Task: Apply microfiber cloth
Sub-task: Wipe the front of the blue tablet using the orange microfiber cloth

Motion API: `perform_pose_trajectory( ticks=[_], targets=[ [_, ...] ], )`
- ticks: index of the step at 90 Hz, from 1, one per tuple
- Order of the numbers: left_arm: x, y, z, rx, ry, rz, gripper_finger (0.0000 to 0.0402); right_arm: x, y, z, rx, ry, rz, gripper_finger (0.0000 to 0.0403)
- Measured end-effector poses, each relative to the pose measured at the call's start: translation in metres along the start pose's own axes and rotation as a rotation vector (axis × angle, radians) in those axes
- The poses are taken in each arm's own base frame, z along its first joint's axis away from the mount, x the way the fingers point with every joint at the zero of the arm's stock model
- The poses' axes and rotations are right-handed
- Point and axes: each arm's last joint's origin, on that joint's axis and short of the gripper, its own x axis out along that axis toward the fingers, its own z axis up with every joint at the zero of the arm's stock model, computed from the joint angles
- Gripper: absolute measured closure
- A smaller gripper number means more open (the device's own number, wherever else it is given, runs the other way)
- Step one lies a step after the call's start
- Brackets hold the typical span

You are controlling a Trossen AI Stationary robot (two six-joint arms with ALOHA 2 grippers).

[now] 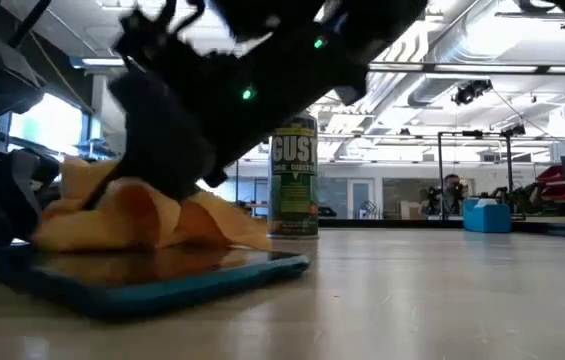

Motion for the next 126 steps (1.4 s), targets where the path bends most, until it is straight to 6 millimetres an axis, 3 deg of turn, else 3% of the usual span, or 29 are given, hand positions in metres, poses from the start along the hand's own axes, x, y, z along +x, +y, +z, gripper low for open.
perform_pose_trajectory(
  ticks=[22, 37, 58, 71, 78, 93, 104, 112, 126],
  targets=[
    [0.000, 0.000, 0.000, -0.008, -0.003, 0.006, 0.0287, -0.002, 0.021, 0.002, -0.017, -0.023, 0.143, 0.0403],
    [0.000, 0.001, 0.000, -0.007, -0.006, 0.019, 0.0287, -0.003, 0.023, 0.003, -0.012, -0.037, 0.284, 0.0403],
    [0.003, 0.006, 0.002, -0.005, -0.011, 0.054, 0.0287, 0.004, 0.002, 0.001, 0.035, -0.049, 0.028, 0.0403],
    [0.005, 0.010, 0.004, 0.003, -0.011, 0.071, 0.0287, 0.005, 0.002, 0.001, 0.009, -0.063, 0.135, 0.0403],
    [0.006, 0.011, 0.005, 0.019, -0.009, 0.077, 0.0287, 0.004, 0.011, -0.001, 0.011, -0.046, 0.227, 0.0403],
    [0.007, 0.012, 0.006, 0.027, -0.007, 0.072, 0.0287, -0.003, 0.050, -0.005, 0.033, 0.015, 0.407, 0.0403],
    [0.006, 0.011, 0.006, 0.025, -0.004, 0.060, 0.0287, -0.005, 0.063, -0.003, 0.003, -0.018, 0.293, 0.0403],
    [0.005, 0.010, 0.005, 0.032, -0.004, 0.053, 0.0287, -0.003, 0.054, -0.001, -0.049, -0.052, 0.144, 0.0403],
    [0.005, 0.009, 0.005, 0.030, -0.004, 0.051, 0.0287, 0.003, 0.010, 0.002, -0.077, -0.075, -0.058, 0.0403]
  ],
)
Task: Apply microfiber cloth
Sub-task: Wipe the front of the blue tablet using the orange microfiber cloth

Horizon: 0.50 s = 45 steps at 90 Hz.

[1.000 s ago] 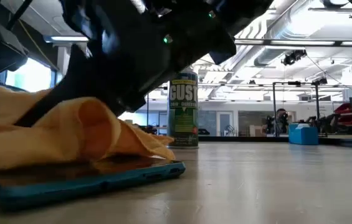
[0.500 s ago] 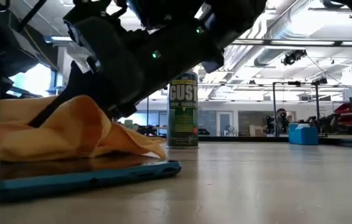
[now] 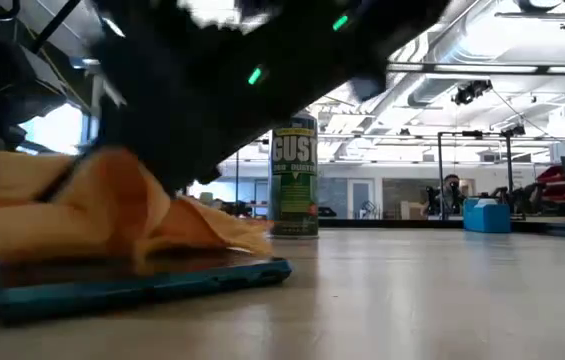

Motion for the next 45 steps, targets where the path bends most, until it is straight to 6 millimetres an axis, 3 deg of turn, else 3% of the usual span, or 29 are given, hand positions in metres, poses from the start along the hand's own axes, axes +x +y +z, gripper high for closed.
perform_pose_trajectory(
  ticks=[13, 21, 45],
  targets=[
    [0.000, 0.000, 0.000, 0.001, 0.002, 0.002, 0.0287, 0.004, -0.026, -0.004, 0.040, 0.016, 0.055, 0.0403],
    [0.000, 0.000, 0.000, -0.003, 0.004, 0.002, 0.0287, 0.003, -0.025, -0.006, 0.053, 0.046, 0.177, 0.0403],
    [0.000, -0.002, 0.001, -0.011, 0.012, -0.042, 0.0287, -0.014, 0.052, -0.008, -0.020, 0.140, 0.320, 0.0403]
  ],
)
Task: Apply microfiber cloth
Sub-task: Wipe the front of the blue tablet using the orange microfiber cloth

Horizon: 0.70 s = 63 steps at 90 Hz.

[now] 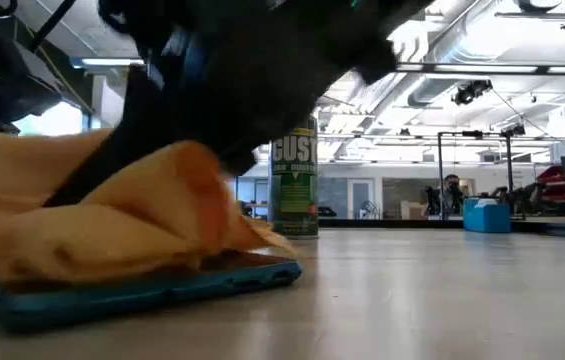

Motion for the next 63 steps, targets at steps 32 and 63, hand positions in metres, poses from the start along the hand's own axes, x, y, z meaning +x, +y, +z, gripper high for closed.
perform_pose_trajectory(
  ticks=[32, 63],
  targets=[
    [0.000, 0.000, 0.000, 0.004, 0.004, -0.001, 0.0287, -0.006, -0.076, 0.000, -0.036, -0.082, -0.223, 0.0403],
    [-0.001, 0.001, -0.001, -0.028, -0.002, 0.025, 0.0287, -0.013, -0.100, -0.006, -0.045, -0.066, -0.100, 0.0403]
  ],
)
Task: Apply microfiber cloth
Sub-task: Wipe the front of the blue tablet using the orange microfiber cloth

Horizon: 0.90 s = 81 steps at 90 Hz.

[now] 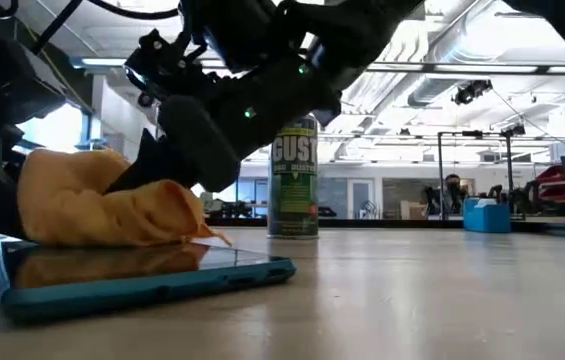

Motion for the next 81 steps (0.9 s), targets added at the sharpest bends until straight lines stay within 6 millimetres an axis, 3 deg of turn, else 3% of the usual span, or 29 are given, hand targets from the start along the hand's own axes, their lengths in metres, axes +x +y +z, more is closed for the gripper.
perform_pose_trajectory(
  ticks=[20, 34, 65, 81],
  targets=[
    [0.000, -0.002, 0.001, 0.000, 0.006, -0.031, 0.0287, -0.002, 0.072, 0.004, -0.027, 0.124, 0.159, 0.0403],
    [0.000, -0.003, 0.001, -0.004, 0.013, -0.053, 0.0287, -0.004, 0.103, 0.004, -0.002, 0.174, 0.177, 0.0403],
    [-0.001, -0.004, 0.000, 0.000, 0.014, -0.061, 0.0287, -0.036, 0.133, 0.015, -0.040, 0.297, 0.147, 0.0403],
    [-0.001, -0.004, 0.000, 0.021, 0.009, -0.050, 0.0287, -0.043, 0.135, 0.016, -0.054, 0.335, 0.095, 0.0403]
  ],
)
